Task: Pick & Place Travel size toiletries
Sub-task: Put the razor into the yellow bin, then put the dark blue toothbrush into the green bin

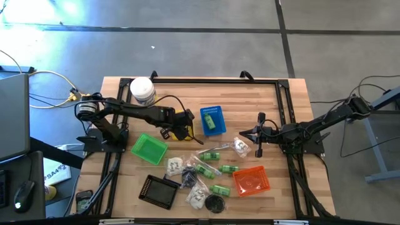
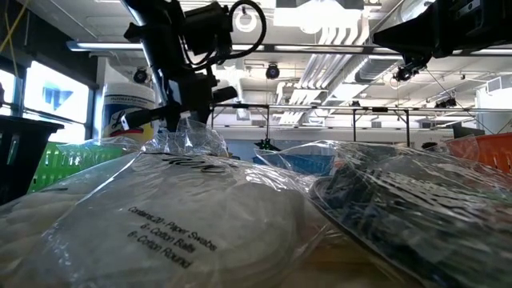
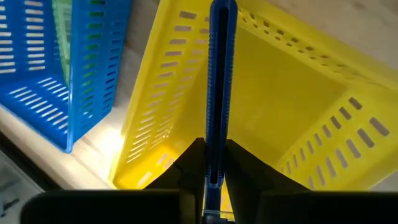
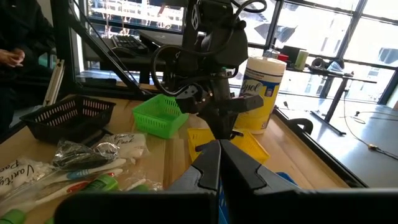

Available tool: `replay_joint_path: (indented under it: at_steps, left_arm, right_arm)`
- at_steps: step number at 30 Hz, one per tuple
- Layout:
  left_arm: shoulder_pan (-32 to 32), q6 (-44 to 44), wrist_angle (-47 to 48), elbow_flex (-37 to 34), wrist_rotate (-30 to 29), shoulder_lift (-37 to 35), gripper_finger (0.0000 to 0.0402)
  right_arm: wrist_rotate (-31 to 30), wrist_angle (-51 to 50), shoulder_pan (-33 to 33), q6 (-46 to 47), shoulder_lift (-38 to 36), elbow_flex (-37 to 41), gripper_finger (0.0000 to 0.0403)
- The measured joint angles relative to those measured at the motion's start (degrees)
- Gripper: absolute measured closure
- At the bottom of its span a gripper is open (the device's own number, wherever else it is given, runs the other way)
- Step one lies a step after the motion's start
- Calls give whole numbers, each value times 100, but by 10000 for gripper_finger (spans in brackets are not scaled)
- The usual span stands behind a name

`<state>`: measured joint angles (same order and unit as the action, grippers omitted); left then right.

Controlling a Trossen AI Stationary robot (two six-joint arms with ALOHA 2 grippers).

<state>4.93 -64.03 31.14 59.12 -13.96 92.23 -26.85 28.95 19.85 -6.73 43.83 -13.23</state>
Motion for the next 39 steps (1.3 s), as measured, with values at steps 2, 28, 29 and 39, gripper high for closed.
replay_joint_path:
  at_steps: [2, 28, 29, 39]
  left_arm:
    - [41, 2, -16, 0, 104, 0, 334]
    - [-890, 3113, 1144, 995, 766, -2113, 307]
    - [-1017, 3343, 1153, 951, 698, -2386, 323]
    - [-1286, 6883, -270, -1256, 1017, -5506, 386]
  right_arm:
    - [1, 1, -2, 32, -1, 0, 400]
    - [38, -31, 1, 49, -2, 0, 400]
    - [69, -36, 1, 49, -2, 0, 400]
    - [175, -23, 1, 49, -2, 2, 400]
